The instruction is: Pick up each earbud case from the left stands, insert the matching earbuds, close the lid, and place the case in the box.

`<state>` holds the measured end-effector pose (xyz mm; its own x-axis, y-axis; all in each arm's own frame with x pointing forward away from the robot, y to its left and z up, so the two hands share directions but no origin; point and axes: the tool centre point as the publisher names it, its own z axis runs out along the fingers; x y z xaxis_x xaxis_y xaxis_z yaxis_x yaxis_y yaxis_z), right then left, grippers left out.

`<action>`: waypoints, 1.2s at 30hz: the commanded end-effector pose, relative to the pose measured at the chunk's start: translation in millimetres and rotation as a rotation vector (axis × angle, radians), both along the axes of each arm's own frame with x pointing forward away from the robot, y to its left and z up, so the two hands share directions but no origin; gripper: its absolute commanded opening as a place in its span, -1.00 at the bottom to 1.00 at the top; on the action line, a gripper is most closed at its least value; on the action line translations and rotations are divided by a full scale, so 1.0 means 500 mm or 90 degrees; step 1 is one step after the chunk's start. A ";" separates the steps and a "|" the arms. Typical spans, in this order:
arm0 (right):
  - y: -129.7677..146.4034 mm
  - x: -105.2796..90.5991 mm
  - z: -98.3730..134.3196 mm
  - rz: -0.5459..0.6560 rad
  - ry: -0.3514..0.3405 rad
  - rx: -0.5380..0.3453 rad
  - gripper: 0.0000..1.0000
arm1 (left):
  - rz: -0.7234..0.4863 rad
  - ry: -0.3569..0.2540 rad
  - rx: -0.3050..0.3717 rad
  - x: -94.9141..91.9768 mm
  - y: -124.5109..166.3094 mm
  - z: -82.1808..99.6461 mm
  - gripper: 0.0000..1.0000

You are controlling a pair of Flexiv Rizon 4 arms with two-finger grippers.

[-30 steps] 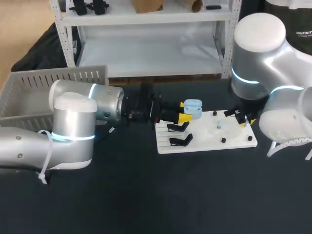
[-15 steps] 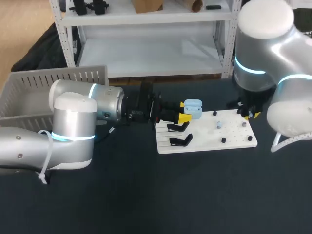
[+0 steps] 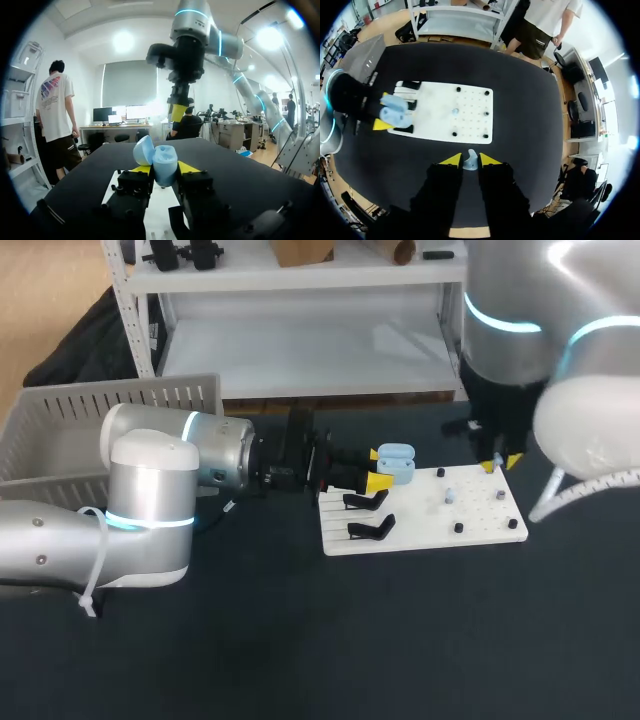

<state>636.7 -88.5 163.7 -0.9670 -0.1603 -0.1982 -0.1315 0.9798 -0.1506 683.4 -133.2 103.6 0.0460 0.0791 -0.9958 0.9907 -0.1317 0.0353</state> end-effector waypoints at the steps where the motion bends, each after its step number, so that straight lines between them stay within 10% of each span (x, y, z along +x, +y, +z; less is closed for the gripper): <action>1: 0.050 -0.017 0.047 -0.001 0.009 -0.003 -1.00 | -0.001 0.000 -0.001 0.003 0.000 -0.002 -1.00; 23: 0.109 -0.031 0.050 0.021 -0.001 0.014 -1.00 | -0.001 0.000 -0.001 0.003 0.000 -0.002 -1.00; 29: 0.136 -0.010 0.076 -0.144 -0.072 0.073 -1.00 | -0.001 0.000 -0.001 0.003 0.000 -0.002 -1.00; 36: 0.160 -0.008 0.060 -0.317 -0.013 0.082 -1.00 | -0.001 0.000 -0.001 0.003 0.000 -0.002 -1.00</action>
